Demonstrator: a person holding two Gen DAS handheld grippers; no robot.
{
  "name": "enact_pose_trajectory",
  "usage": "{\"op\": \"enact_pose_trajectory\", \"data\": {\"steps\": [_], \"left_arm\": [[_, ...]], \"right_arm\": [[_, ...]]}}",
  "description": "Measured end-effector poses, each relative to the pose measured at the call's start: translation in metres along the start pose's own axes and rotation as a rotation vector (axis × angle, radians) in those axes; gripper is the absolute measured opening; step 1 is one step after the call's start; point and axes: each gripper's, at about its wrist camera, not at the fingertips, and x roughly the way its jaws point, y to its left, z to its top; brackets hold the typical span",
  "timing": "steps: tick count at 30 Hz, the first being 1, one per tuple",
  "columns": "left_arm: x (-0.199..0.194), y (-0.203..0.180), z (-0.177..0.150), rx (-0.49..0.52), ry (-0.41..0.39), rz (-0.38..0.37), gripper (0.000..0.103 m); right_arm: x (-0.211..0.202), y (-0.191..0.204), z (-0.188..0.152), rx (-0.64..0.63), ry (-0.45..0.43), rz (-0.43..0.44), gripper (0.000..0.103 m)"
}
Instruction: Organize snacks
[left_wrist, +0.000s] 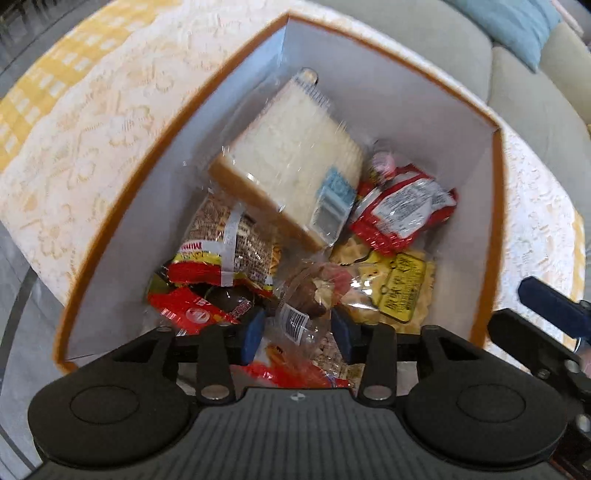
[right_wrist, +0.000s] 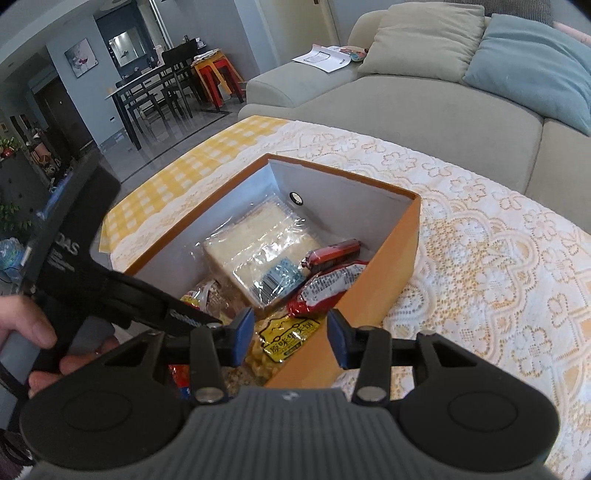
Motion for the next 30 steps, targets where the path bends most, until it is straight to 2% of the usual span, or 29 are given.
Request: {"op": "enact_pose_trajectory", "data": {"steps": [4, 10, 13, 17, 22, 26, 30], "left_arm": [[-0.031, -0.008, -0.007, 0.021, -0.078, -0.02, 0.054], [-0.092, -0.032, -0.037, 0.11, -0.284, -0.006, 0.054], [-0.118, -0.047, -0.058, 0.163, -0.408, 0.046, 0.054], [-0.142, -0.067, -0.091, 0.221, -0.555, 0.157, 0.054], [-0.157, -0.075, -0.121, 0.211, -0.623, 0.184, 0.054], [-0.163, -0.08, -0.147, 0.21, -0.663, 0.236, 0.055], [-0.171, -0.078, -0.171, 0.209, -0.714, 0.283, 0.064]], "right_arm": [[-0.012, 0.002, -0.002, 0.0, -0.015, -0.013, 0.044], [-0.043, 0.009, -0.003, 0.006, -0.082, -0.052, 0.05], [-0.066, 0.015, -0.007, 0.001, -0.133, -0.086, 0.051], [-0.1, 0.023, -0.02, 0.005, -0.206, -0.119, 0.051], [-0.142, 0.031, -0.042, 0.042, -0.299, -0.186, 0.056], [-0.167, 0.038, -0.06, 0.044, -0.323, -0.211, 0.056], [-0.184, 0.051, -0.083, 0.031, -0.347, -0.231, 0.056]]}}
